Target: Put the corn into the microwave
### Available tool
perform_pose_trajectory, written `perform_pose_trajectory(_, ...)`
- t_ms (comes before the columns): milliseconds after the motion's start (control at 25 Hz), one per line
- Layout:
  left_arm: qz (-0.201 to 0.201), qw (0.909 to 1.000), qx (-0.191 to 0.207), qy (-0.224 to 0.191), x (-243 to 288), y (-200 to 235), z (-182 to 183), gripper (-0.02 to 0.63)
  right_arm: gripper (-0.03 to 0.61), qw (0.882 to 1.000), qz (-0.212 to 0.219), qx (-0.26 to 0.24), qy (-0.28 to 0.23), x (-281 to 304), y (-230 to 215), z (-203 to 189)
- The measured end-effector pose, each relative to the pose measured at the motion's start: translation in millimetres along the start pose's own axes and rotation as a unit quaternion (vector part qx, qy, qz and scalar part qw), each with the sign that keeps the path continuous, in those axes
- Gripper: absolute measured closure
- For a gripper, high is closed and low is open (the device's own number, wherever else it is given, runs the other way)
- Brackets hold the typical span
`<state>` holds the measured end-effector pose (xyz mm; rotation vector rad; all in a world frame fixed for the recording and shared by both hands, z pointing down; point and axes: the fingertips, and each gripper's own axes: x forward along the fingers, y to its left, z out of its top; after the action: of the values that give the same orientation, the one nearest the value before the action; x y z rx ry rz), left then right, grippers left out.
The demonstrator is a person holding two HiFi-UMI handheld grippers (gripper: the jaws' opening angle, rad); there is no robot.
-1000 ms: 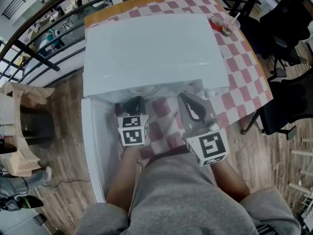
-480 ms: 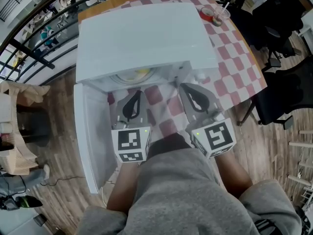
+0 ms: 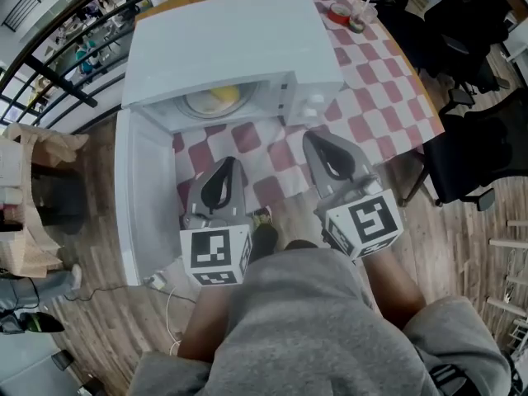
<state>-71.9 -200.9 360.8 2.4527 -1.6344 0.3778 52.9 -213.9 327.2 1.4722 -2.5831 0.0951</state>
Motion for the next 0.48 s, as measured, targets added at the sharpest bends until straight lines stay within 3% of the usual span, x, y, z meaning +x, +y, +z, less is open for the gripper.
perform_pose_trajectory(480, 0.020, 0.9998, 0.000, 0.000, -102.9, -81.9, -22.7, 0.603, 0.578, 1.000, 0.007, 0.001, 0.017, -121.6, 19.2, -29.4)
